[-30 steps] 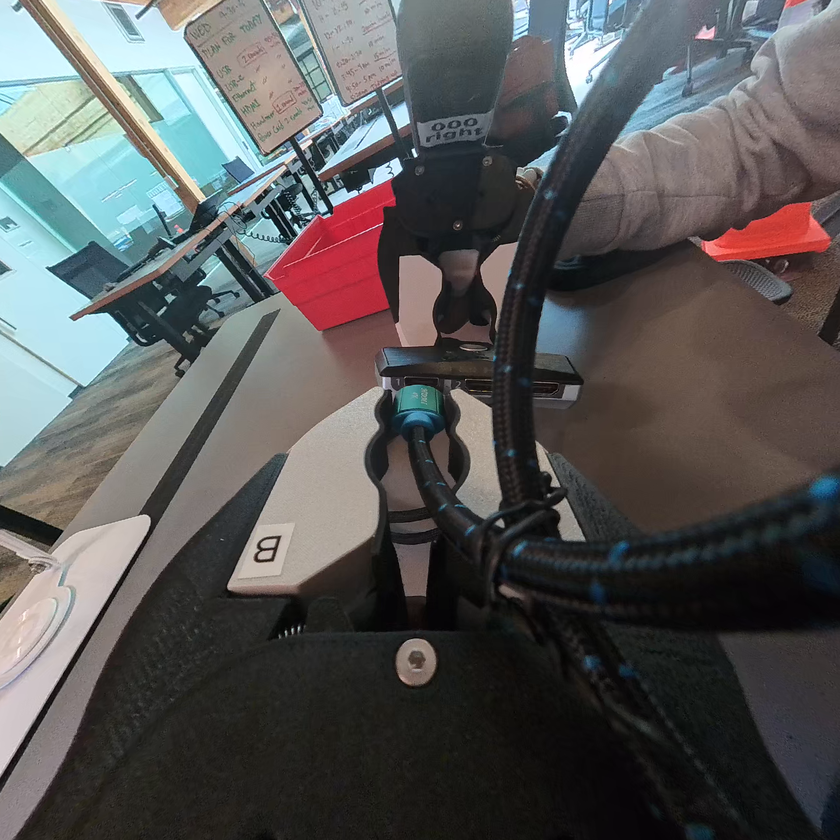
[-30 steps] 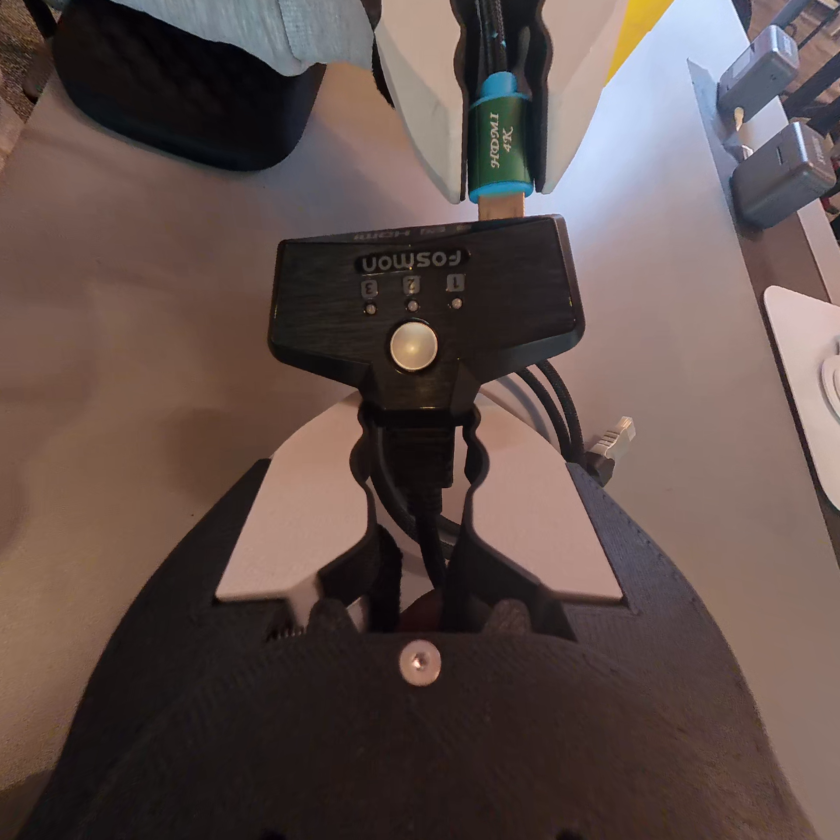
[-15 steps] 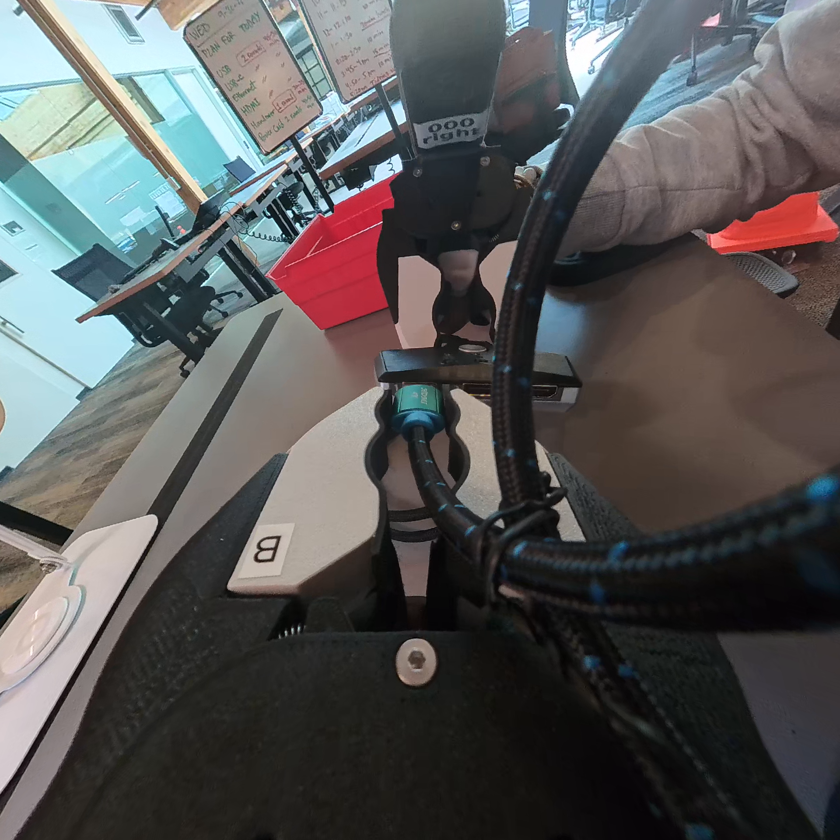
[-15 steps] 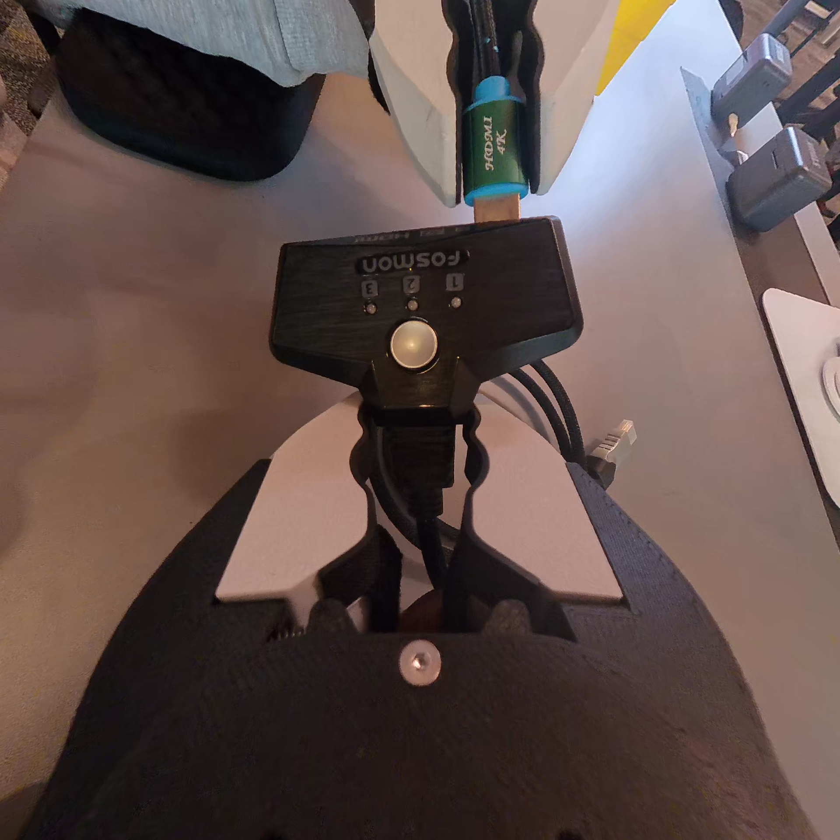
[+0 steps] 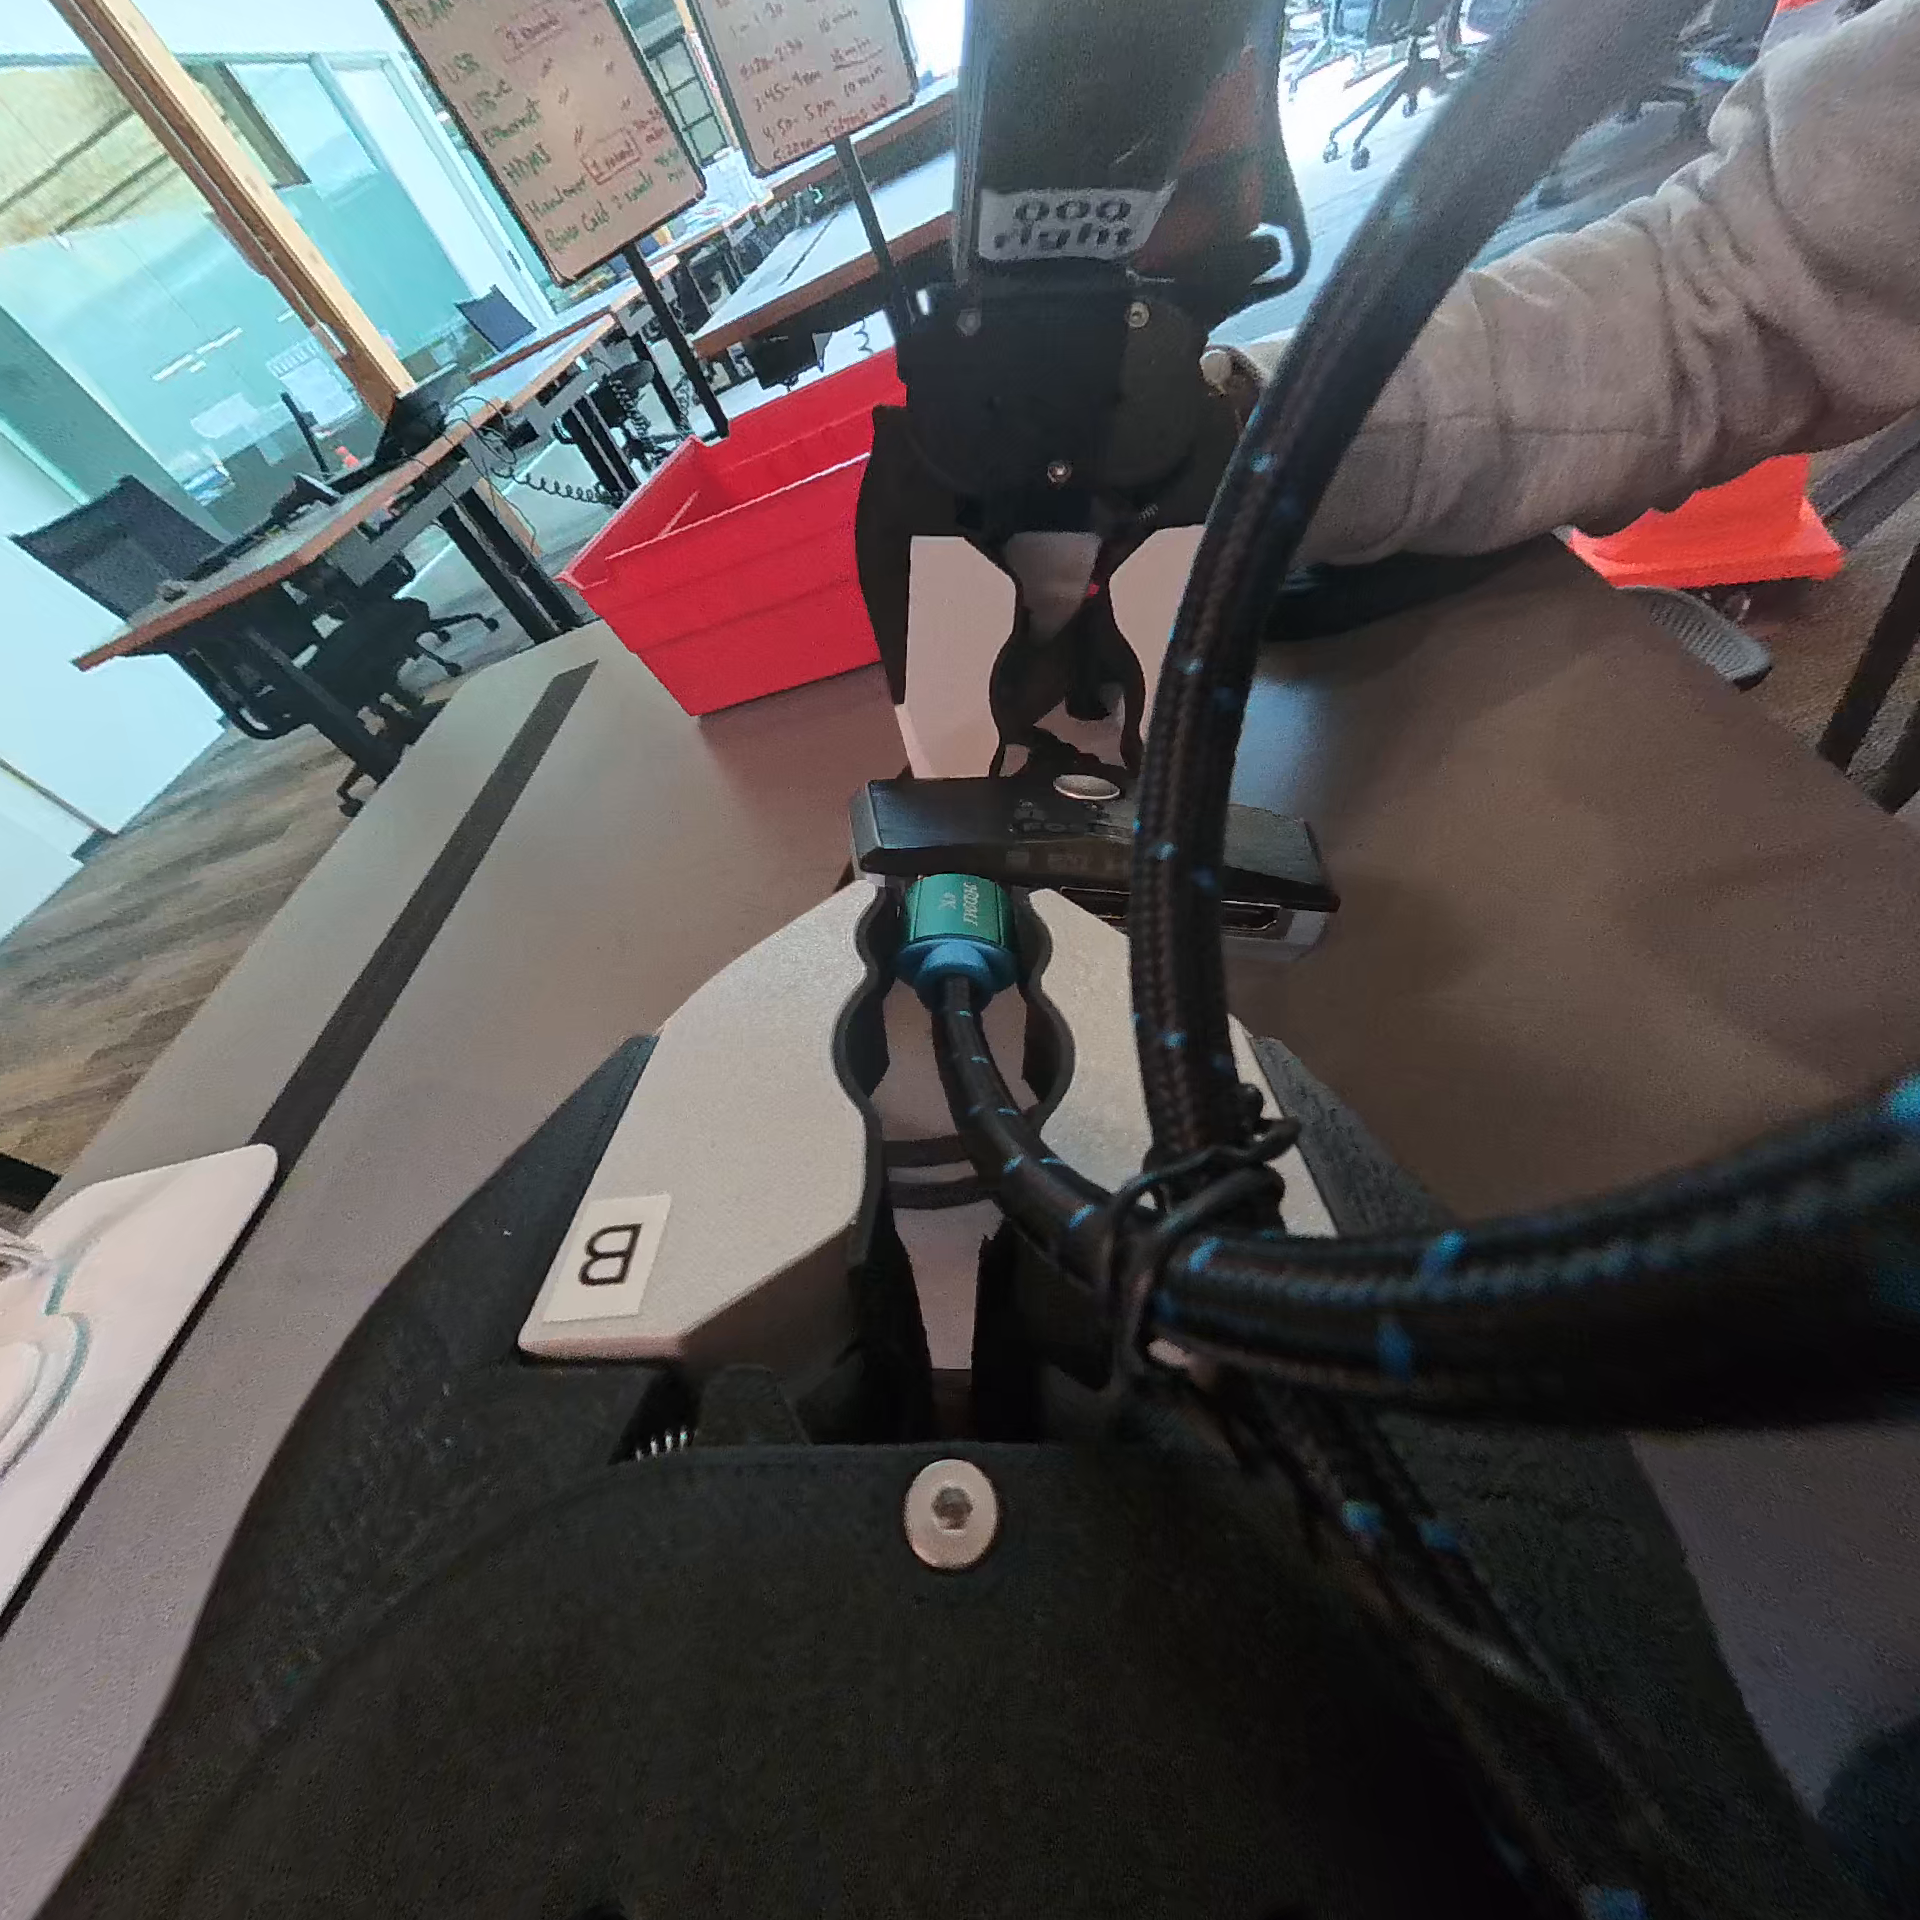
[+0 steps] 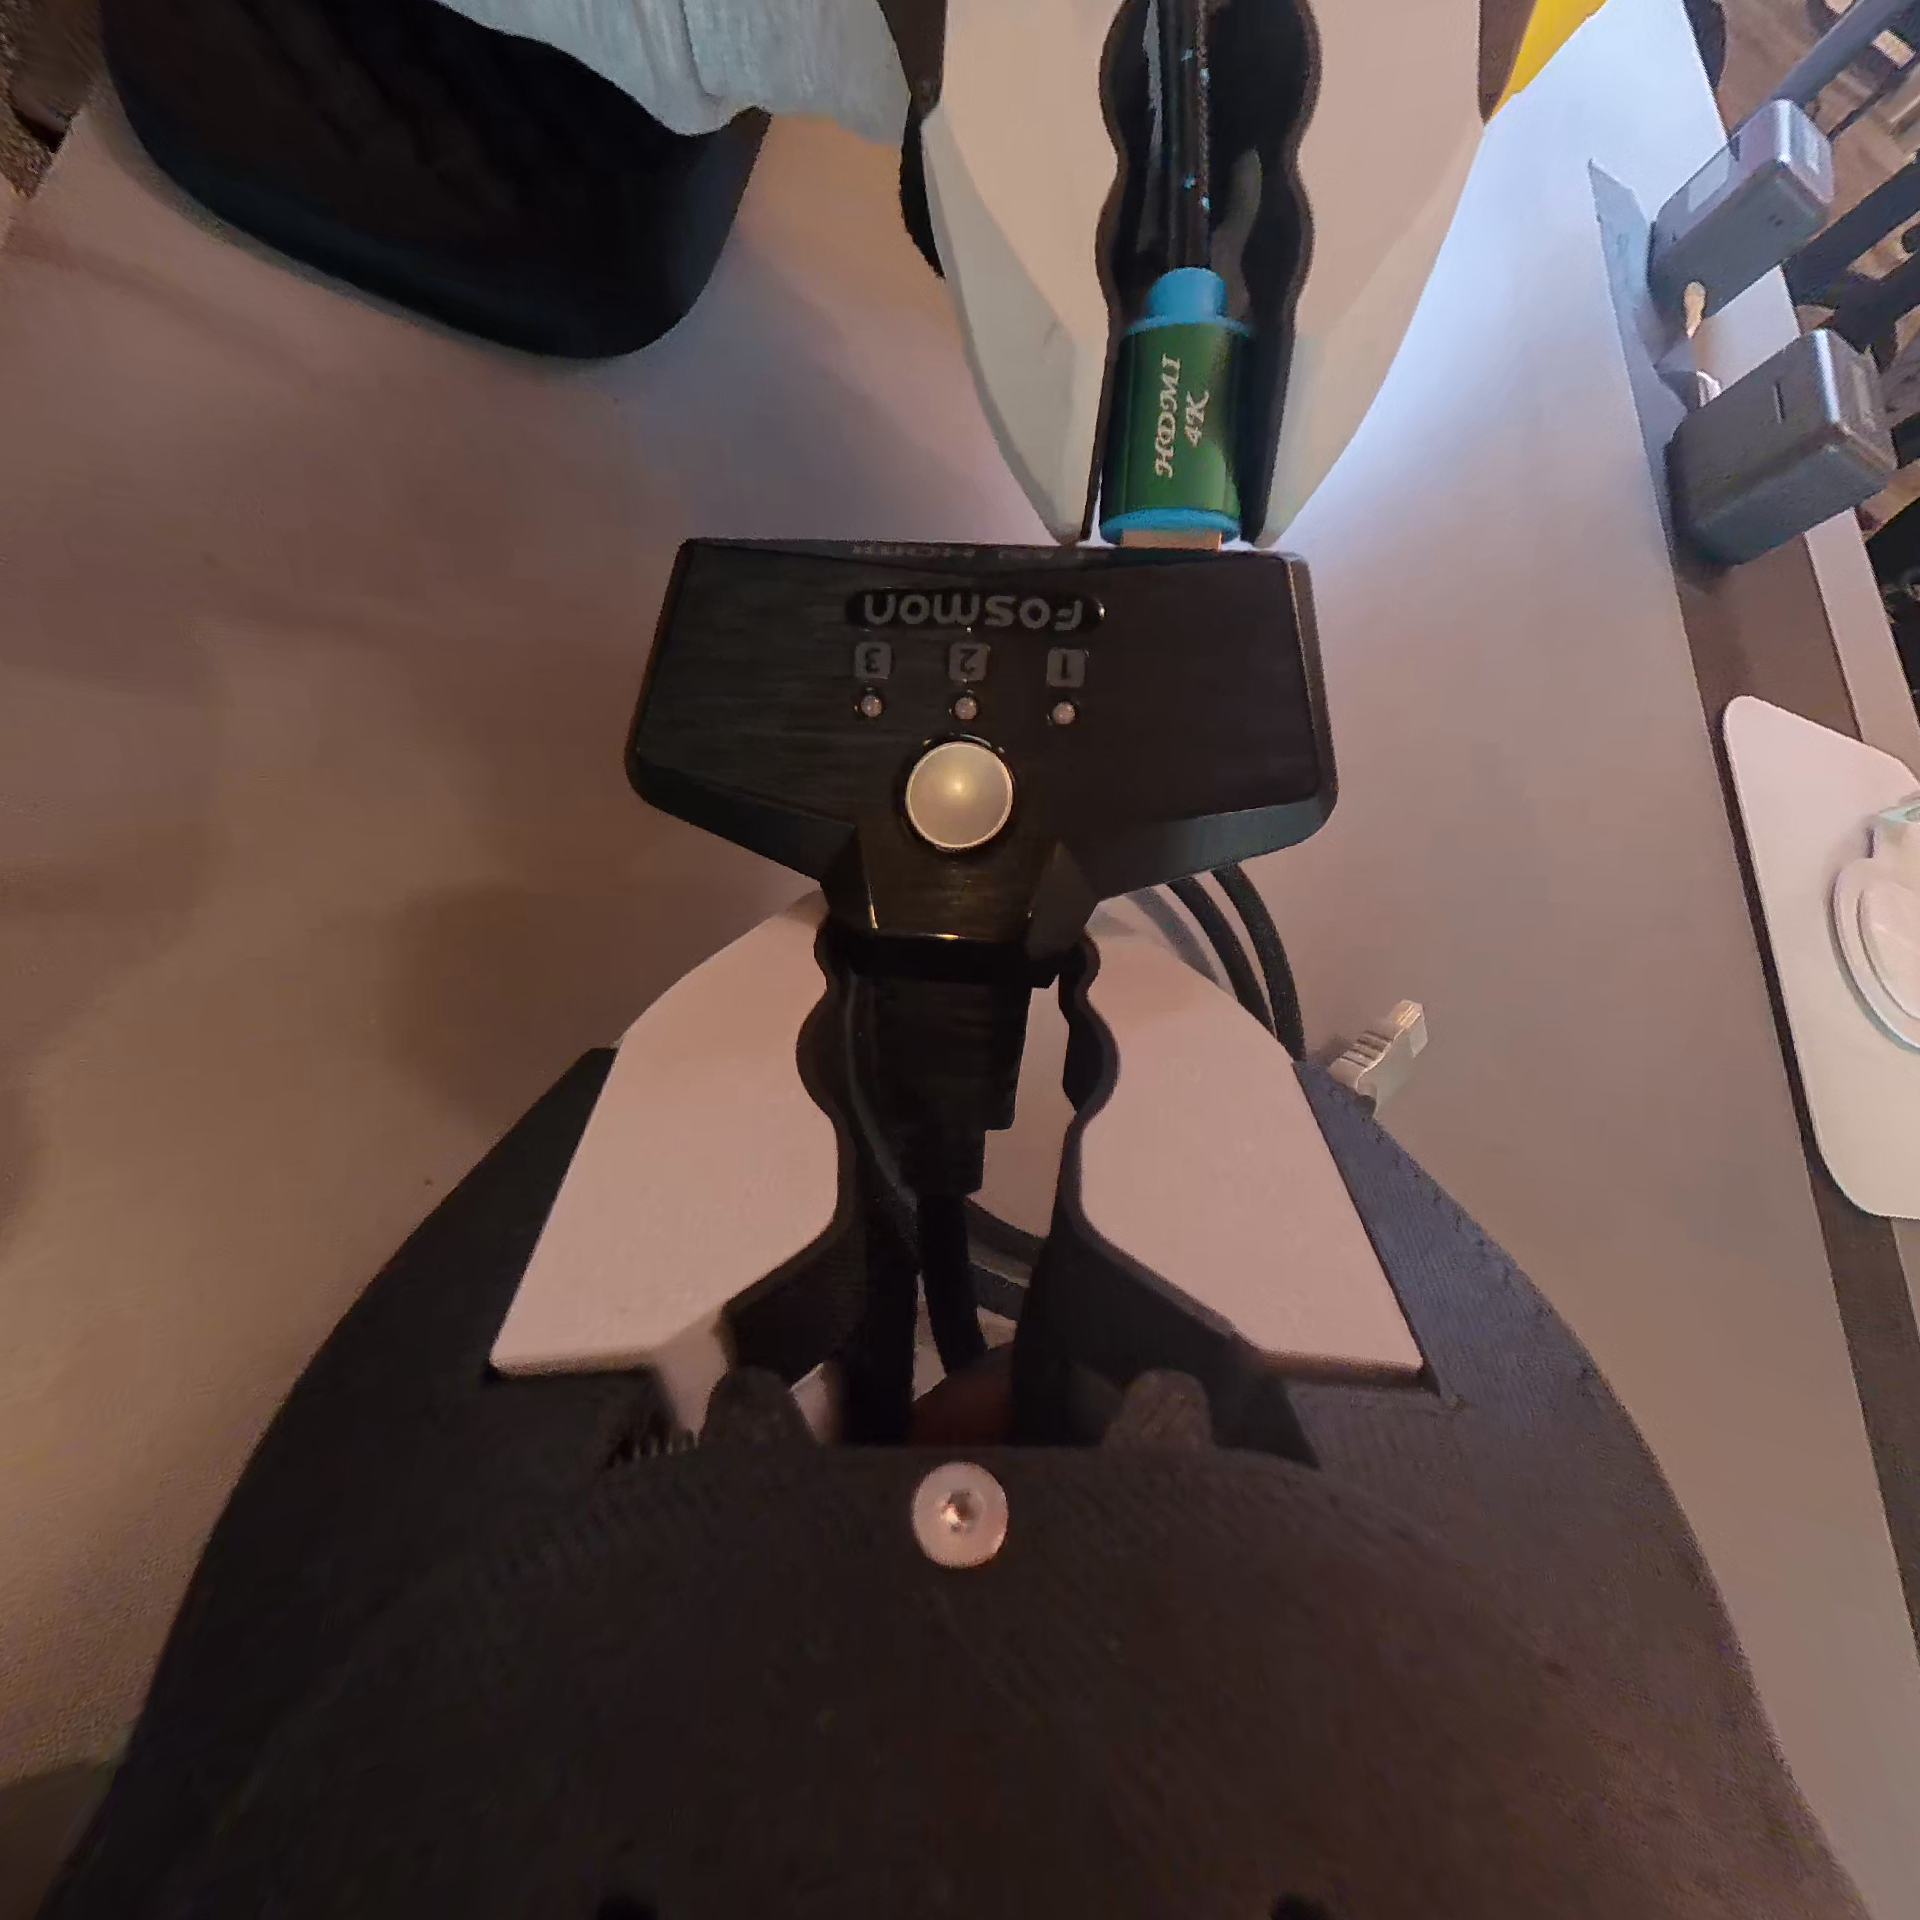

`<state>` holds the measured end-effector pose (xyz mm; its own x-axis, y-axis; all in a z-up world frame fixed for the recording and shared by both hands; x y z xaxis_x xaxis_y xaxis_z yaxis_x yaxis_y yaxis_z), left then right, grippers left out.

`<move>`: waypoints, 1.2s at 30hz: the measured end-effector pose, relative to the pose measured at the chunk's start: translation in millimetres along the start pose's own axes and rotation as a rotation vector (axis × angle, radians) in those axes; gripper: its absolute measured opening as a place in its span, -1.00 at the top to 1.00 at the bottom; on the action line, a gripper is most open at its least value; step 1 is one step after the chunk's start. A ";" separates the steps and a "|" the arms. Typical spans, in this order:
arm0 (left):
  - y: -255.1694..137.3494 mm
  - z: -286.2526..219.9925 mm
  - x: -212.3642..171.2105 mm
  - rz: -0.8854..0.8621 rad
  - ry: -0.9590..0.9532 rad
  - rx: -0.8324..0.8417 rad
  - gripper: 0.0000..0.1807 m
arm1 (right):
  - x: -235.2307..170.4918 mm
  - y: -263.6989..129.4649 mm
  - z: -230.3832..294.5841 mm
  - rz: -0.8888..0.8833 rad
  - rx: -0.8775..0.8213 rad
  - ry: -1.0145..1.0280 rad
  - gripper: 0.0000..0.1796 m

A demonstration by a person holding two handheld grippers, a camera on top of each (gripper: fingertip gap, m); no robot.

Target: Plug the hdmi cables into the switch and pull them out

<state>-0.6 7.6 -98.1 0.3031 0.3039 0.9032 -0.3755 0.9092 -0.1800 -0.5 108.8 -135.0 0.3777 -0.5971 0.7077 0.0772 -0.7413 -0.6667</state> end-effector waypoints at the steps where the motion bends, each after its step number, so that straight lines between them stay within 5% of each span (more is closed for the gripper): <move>1: 0.4 -0.9 -1.5 0.011 0.000 -0.007 0.77 | -0.3 0.7 0.7 0.009 0.003 -0.007 0.56; 14: 5.4 -1.3 -6.1 -0.011 -0.054 -0.004 0.77 | -2.5 -0.2 -2.1 0.061 -0.021 -0.036 0.56; 16: 4.9 5.3 -22.2 0.107 -0.055 0.010 0.67 | -1.0 -8.4 -8.7 0.026 -0.063 -0.006 0.57; 22: -32.9 82.3 -59.6 0.406 -0.054 0.548 0.51 | -35.2 -25.8 -25.6 0.113 -0.155 0.158 0.59; 29: -101.4 125.5 -30.3 0.316 -0.110 0.970 0.51 | -47.6 -11.6 -23.3 0.232 -0.127 0.204 0.50; 36: -174.3 107.3 14.0 0.212 -0.112 1.108 0.52 | -7.3 -45.0 -27.6 -0.178 -0.153 0.217 0.35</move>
<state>-24.9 -177.2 -12.3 0.0815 0.3439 0.9355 -0.9956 0.0725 0.0601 -32.2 138.1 -103.6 0.1638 -0.4932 0.8544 -0.0213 -0.8676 -0.4967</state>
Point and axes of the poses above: each gripper's, where its closed fingertips meet, y out along the fingers, x out of its top, z = x × y across the jaws, the point moved 4 cm from there along -y, back along the fingers, and after that the axes turned 10 degrees about x, right-handed, at the moved point
